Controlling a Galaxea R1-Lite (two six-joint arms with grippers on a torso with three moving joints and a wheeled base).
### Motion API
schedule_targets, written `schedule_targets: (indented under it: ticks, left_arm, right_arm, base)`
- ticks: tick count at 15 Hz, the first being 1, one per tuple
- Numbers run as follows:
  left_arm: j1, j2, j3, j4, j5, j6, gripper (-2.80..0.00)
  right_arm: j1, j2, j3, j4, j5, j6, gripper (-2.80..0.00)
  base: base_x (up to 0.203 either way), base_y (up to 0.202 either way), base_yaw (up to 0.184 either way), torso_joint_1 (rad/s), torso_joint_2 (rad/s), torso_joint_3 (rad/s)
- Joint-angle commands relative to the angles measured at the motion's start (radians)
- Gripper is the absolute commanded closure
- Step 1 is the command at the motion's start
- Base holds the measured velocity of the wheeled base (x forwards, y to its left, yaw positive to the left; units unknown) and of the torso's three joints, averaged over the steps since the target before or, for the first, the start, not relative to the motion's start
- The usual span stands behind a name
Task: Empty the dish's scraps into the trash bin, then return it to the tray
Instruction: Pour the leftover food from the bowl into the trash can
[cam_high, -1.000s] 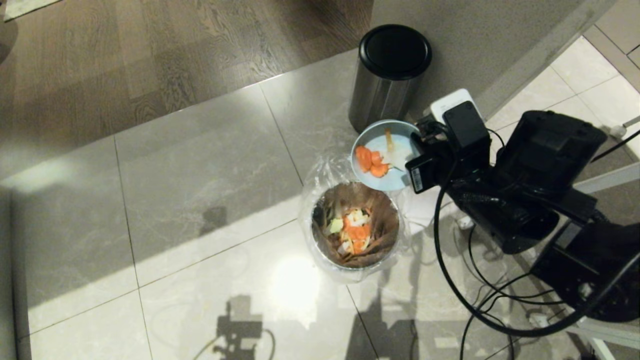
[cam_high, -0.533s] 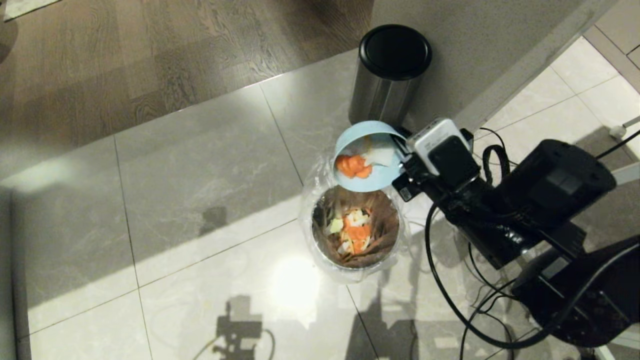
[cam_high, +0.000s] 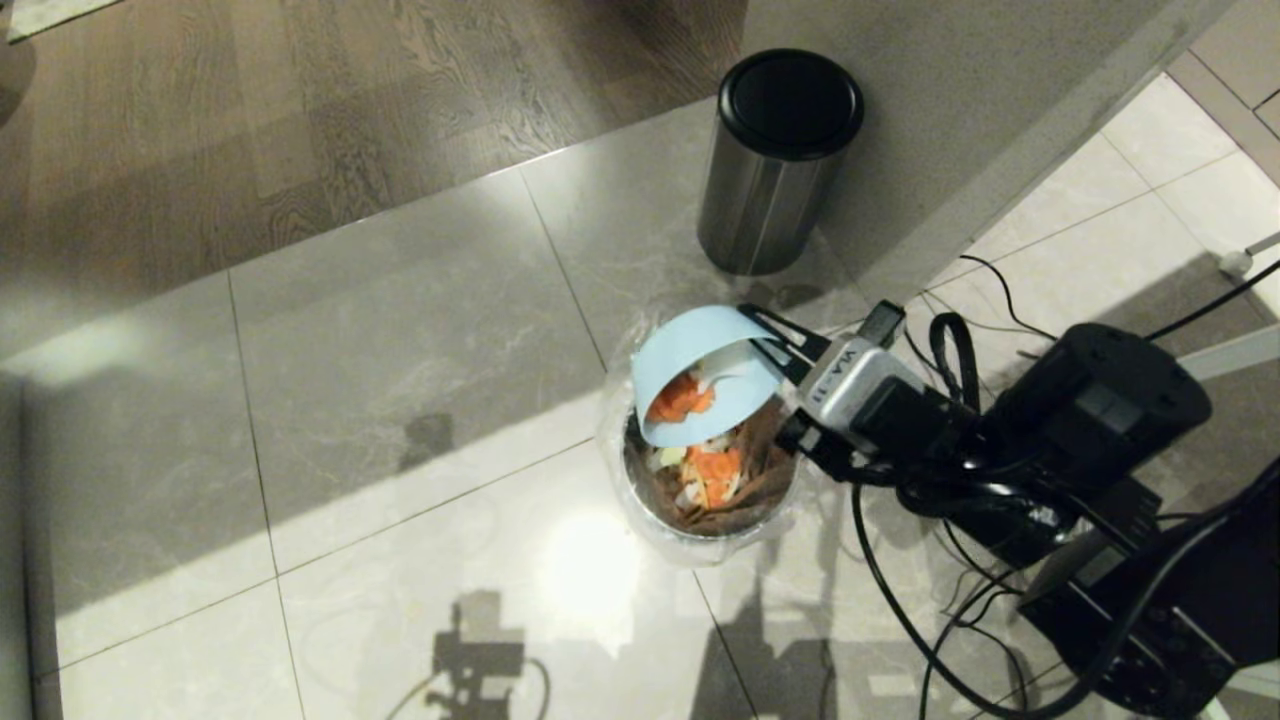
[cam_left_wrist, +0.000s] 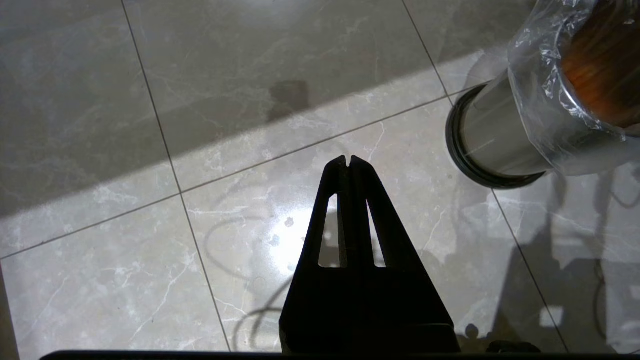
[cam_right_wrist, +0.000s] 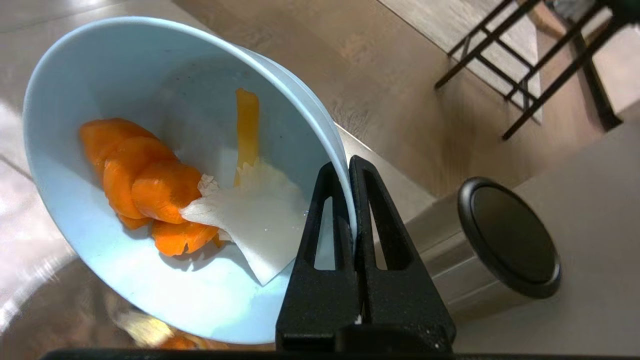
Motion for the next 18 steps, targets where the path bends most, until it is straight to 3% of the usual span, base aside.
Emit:
schedule_targets:
  ticks: [1,7,9,14,18]
  left_arm:
    - [0.000,0.001,0.000,0.000,0.000,-0.001,0.00]
    - [-0.001,0.001,0.000,0.000,0.000,-0.001,0.00]
    - [-0.001,0.001,0.000,0.000,0.000,-0.001,0.00]
    - [0.000,0.001,0.000,0.000,0.000,-0.001,0.00]
    - [0.000,0.001,0.000,0.000,0.000,-0.001,0.00]
  right_arm:
    - [-0.048,-0.010,0.027,-0.048,0.040,-0.020,0.00]
    - [-0.130,-0.028,0.091,-0.048,0.174,-0.062,0.00]
    - [-0.131,-0.031,0.015,-0.048,0.176,-0.030,0.00]
    - [-0.152,-0.017,-0.004,-0.048,0.176,0.095,0.00]
    - [-0.191,0.000,-0.042,-0.048,0.200,0.115,0.00]
  base:
    - [0.000,0.000,0.000,0.000,0.00,0.000]
    - [0.000,0.000,0.000,0.000,0.00,0.000]
    - [0.000,0.000,0.000,0.000,0.00,0.000]
    - [0.000,0.000,0.000,0.000,0.00,0.000]
    - [0.000,0.000,0.000,0.000,0.00,0.000]
